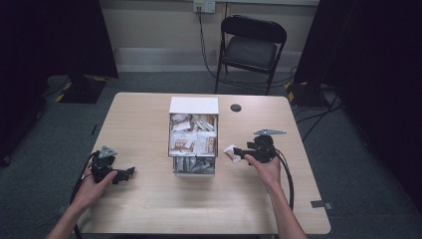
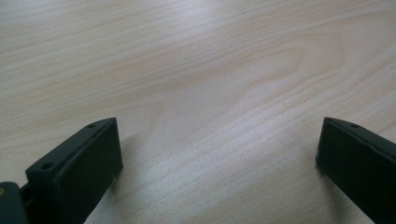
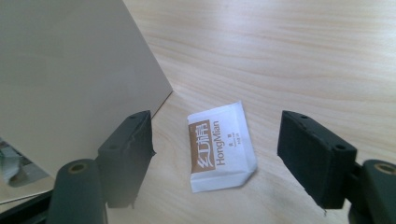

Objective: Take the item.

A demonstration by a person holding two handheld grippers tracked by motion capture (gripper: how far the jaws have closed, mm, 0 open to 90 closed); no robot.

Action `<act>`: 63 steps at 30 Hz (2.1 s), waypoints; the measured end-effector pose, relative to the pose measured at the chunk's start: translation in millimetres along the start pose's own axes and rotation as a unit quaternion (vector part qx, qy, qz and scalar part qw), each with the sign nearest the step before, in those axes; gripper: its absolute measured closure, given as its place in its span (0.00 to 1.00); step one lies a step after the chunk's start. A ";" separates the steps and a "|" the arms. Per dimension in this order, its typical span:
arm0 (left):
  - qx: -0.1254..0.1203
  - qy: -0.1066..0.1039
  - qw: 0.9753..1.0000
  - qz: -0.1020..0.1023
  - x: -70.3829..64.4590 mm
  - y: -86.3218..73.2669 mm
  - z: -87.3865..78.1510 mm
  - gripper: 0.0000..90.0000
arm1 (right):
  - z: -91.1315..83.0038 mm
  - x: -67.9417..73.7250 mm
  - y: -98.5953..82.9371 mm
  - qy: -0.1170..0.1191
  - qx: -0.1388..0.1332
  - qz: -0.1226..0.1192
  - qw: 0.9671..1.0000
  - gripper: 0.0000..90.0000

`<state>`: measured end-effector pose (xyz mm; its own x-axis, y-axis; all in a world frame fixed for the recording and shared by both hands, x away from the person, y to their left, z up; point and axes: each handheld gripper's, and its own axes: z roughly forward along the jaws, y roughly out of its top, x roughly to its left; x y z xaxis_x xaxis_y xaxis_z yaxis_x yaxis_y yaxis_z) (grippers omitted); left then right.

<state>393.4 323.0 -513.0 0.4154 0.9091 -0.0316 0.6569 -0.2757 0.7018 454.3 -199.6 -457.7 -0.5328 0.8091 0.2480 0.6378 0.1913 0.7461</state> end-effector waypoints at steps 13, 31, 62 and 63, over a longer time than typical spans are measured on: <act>0.000 0.000 1.000 0.000 0.0 0.0 0.0 0.00 | -45.5 1.0 -5.9 -0.025 -0.013 -0.004 1.000 0.19; 0.000 0.000 1.000 0.000 0.0 0.0 0.0 0.00 | -94.6 -16.4 -42.6 -0.097 -0.006 0.011 0.995 0.17; 0.000 0.001 1.000 0.000 -0.2 -0.2 -0.2 0.00 | -95.3 -51.1 -111.1 -0.223 0.059 0.037 0.972 0.13; 0.000 0.001 1.000 -0.001 -0.2 -0.2 -0.2 0.00 | -95.1 -50.5 -111.0 -0.227 0.059 0.040 0.971 0.12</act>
<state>393.1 322.9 -513.0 0.4133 0.9100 -0.0313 0.6577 -0.2746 0.7015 357.5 -314.6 -494.3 -0.1960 0.9805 -0.0161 0.7402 0.1587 0.6534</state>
